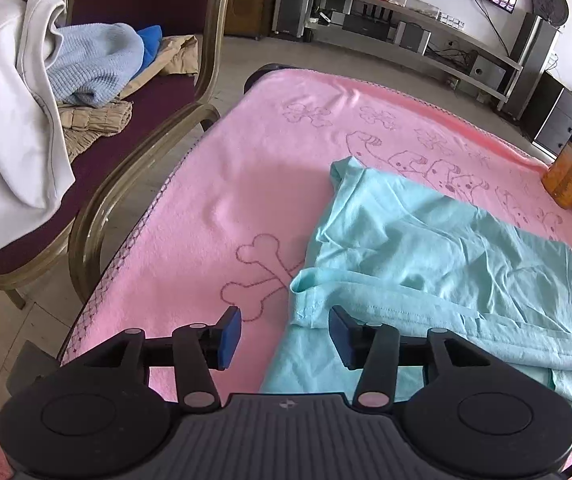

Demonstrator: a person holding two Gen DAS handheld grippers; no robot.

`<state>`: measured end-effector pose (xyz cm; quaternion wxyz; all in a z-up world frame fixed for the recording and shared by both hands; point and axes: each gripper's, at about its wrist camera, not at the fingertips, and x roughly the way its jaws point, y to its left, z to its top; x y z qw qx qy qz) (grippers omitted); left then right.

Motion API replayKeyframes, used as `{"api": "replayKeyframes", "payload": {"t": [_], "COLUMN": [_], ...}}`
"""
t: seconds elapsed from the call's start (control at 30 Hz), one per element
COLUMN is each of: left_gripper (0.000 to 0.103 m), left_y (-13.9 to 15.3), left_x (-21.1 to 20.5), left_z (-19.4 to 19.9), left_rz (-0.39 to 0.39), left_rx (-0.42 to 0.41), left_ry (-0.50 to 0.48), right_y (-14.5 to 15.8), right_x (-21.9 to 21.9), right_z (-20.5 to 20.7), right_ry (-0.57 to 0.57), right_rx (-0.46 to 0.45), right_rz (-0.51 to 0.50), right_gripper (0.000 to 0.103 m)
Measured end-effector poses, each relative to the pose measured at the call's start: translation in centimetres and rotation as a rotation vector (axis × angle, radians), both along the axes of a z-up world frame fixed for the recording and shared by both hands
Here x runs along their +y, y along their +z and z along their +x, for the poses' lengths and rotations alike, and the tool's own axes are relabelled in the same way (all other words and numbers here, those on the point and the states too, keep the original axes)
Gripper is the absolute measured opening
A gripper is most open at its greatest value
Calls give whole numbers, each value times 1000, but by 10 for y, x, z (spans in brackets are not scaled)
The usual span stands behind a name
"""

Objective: Fold clothes

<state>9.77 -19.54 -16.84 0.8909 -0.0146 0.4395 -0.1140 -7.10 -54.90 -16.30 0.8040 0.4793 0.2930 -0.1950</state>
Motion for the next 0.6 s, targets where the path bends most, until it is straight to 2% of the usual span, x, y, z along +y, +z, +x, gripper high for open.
{"api": "replayKeyframes", "payload": {"t": [0.3,0.37,0.43,0.53,0.6], "left_gripper": [49,49,50,58,60], "left_y": [7,15,26,36,33], "left_x": [6,13,19,21,20], "left_z": [-6,-3,-1,4,9], "left_rz": [-21,-65,-75,-55,-57], "left_rx": [24,66,68,51,57], "left_ry": [-3,-34,-69,-108,-122], "right_y": [9,15,20,28,30], "right_x": [2,4,2,-1,1], "right_z": [-1,-4,-5,-5,-2], "right_ry": [-1,11,50,116,146], "right_rx": [-20,-44,-69,-100,-93], "right_rz": [-39,-36,-11,20,-3], "right_gripper": [45,46,50,61,63]}}
